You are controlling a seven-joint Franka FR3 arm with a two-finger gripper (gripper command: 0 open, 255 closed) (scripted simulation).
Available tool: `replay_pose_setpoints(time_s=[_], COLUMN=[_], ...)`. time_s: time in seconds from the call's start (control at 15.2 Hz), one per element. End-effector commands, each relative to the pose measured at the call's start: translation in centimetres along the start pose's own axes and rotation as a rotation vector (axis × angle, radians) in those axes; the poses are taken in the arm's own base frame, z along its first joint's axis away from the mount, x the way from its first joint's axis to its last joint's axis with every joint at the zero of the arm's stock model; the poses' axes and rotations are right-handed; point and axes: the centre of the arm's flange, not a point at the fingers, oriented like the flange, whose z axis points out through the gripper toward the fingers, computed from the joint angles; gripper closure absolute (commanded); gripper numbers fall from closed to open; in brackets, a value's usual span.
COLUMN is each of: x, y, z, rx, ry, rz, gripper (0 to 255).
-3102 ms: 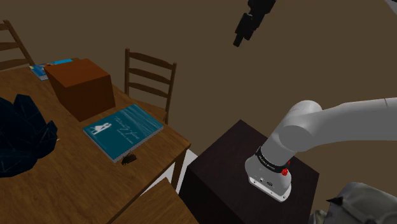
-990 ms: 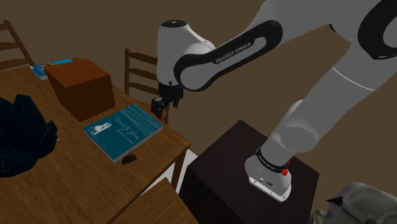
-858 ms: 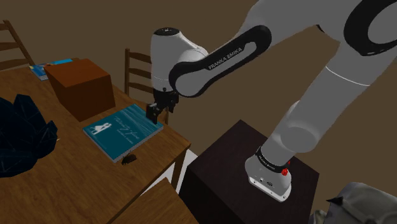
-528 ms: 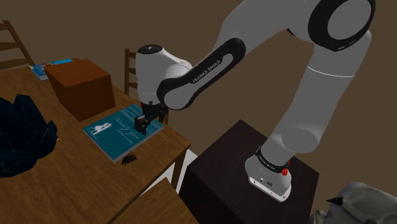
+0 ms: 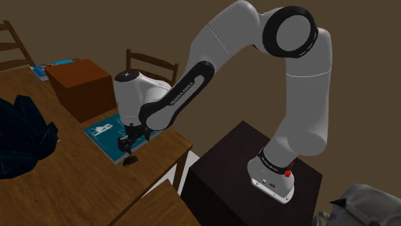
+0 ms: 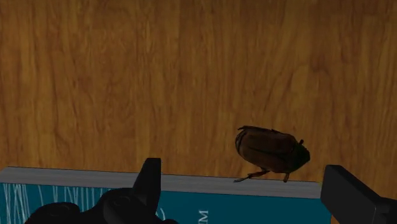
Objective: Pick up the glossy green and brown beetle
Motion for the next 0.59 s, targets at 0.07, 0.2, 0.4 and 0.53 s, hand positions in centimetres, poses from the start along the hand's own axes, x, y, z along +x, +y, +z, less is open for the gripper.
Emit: replay_pose_setpoints(time_s=[0.07,0.2,0.4,0.53], x=[1.1,1.9,2.0,2.0], y=[-2.5,-4.1,-4.1,-4.1], z=[2.9,4.8,6.4,7.4], rx=[0.005,0.008,0.008,0.008], ry=[-0.013,-0.021,-0.021,-0.021], rz=[0.002,0.003,0.003,0.003], gripper=[0,0,0,0])
